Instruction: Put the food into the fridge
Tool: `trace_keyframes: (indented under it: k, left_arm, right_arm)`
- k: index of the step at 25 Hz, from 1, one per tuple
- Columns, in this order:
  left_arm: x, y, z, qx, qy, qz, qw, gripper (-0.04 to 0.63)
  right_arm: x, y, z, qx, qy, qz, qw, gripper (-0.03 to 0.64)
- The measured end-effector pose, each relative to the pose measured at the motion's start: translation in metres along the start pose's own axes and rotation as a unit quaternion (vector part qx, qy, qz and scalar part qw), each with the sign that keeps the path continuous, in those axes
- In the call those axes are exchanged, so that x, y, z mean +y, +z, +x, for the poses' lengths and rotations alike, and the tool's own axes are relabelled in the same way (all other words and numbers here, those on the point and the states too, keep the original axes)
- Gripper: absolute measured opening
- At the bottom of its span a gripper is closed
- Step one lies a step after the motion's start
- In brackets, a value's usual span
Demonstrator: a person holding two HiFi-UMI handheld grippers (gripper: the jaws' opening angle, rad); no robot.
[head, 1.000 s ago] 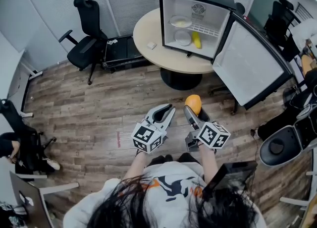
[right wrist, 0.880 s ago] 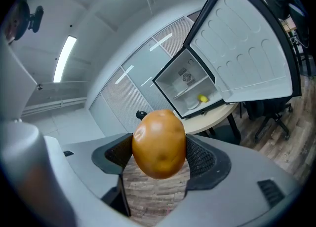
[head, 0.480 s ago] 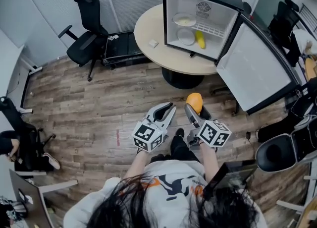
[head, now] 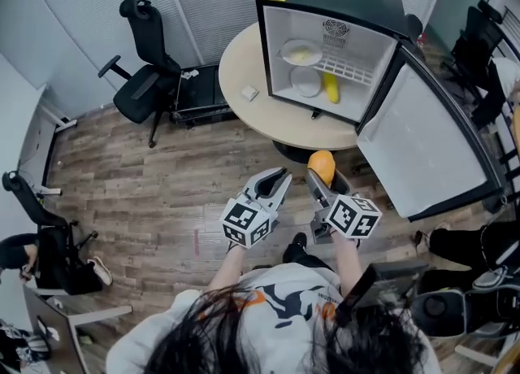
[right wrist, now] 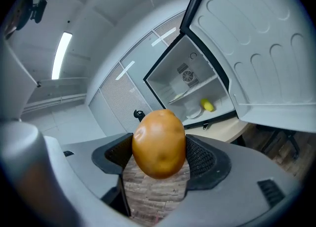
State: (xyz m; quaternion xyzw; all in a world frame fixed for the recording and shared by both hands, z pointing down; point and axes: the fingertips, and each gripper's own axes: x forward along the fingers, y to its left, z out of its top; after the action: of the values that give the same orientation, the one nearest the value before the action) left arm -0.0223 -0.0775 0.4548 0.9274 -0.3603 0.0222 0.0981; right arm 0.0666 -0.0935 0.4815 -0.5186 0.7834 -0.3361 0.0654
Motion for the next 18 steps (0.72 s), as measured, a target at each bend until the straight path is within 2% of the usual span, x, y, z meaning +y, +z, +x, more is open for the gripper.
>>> trace_keyframes:
  k: [5,10,18]
  left_arm:
    - [0.017,0.013,0.047,0.003,0.004,0.008,1.0000,0.048]
    - [0.024,0.016,0.088,0.011,0.003,0.012,0.9999,0.048]
    - [0.033,0.015,0.126,0.020,0.001,0.015,0.9997,0.048]
  right_arm:
    - [-0.027,0.029,0.025,0.003,0.003,-0.017,1.000,0.341]
    - [-0.059,0.056,0.040,-0.006,-0.002,-0.012,1.000,0.342]
    - [-0.082,0.067,0.068,0.010,0.007,-0.013,1.000,0.342]
